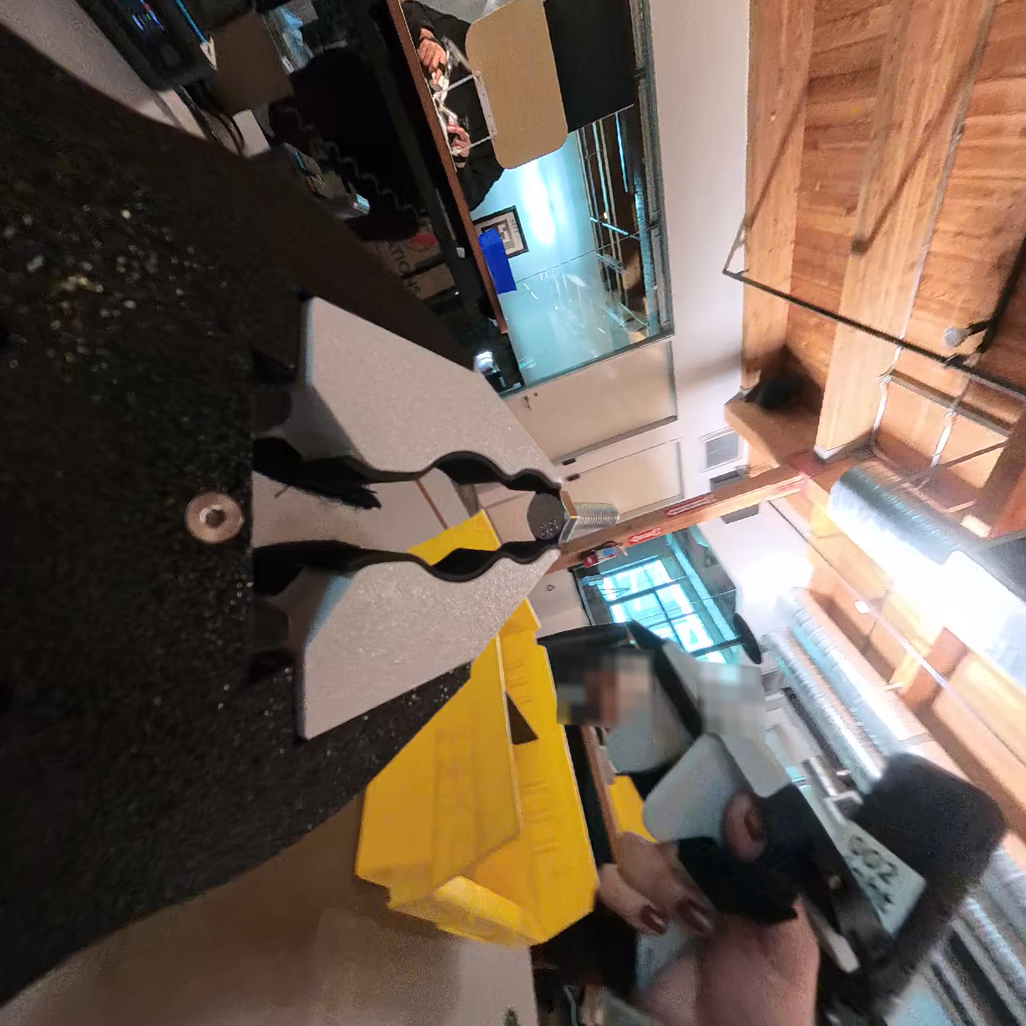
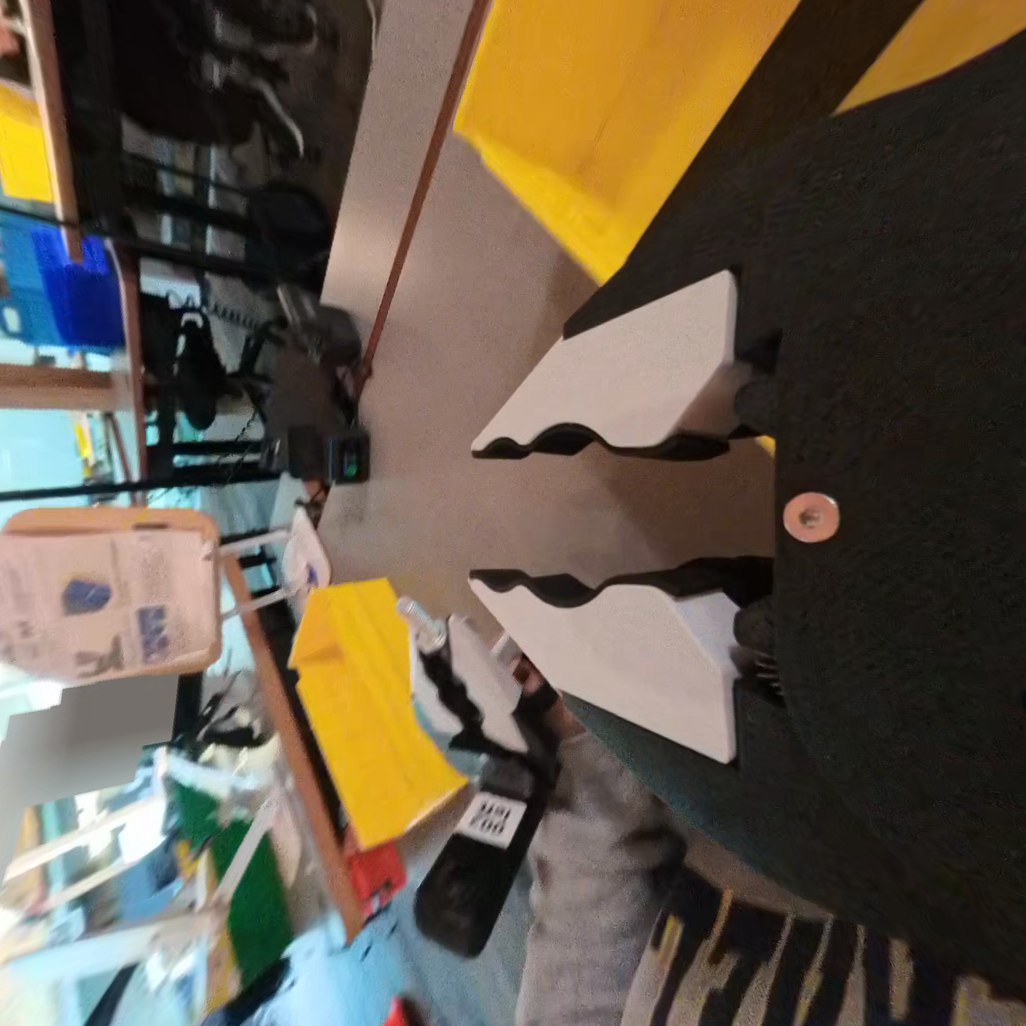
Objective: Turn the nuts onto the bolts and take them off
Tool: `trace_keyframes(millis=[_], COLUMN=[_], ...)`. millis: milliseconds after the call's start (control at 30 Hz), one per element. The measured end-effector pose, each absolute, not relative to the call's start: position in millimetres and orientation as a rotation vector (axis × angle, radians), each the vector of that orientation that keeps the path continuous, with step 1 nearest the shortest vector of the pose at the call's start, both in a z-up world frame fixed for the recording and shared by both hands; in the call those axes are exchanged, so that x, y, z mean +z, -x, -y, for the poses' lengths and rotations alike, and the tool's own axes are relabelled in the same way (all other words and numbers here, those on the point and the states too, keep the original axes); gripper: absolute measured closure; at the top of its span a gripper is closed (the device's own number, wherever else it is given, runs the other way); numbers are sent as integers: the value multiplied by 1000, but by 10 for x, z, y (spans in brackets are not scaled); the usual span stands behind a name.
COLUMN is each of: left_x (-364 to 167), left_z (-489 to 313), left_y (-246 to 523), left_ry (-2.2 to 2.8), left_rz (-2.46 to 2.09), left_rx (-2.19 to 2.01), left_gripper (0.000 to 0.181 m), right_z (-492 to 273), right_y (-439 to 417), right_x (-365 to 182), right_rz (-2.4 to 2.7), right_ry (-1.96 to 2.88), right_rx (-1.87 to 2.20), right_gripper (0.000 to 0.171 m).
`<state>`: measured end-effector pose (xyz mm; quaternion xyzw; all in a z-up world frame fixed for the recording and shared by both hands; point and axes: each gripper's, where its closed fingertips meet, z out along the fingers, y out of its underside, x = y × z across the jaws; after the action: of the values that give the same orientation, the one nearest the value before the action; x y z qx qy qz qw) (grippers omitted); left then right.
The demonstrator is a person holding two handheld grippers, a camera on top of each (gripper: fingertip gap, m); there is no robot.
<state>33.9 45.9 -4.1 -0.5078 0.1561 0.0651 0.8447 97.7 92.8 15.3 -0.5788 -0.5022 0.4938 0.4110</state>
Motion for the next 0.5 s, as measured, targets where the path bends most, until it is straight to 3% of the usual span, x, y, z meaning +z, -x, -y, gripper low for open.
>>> trace_keyframes(millis=[133,233,267,333,433,500], left_x=[-1,-8,-23,-47,-113,-111], left_z=[-439,-431,-435,-458,-545,-545], left_y=[-530,-625,-659,-684,-652,-501], left_ry=[1026,1015,1018,1024,1080,1082], left_rz=[-376,-420,-441,-455,-424,-391], left_rx=[128,133,133,149,108,145], left_gripper=[166,166,166,166,142,127], right_z=[-562,-531,-493,-446,-697,-1338], right_y=[-682,-586,-574,-580,-658,-822], right_x=[193,61,61,85,142,171], right_rz=[1150,1148,1151,1157,1166,1146], right_ry=[1468,1518,1509,1483,1454,1498], right_rx=[1655,1709,1746,1803,1670,1359], right_gripper=[127,131,134,162,163,163])
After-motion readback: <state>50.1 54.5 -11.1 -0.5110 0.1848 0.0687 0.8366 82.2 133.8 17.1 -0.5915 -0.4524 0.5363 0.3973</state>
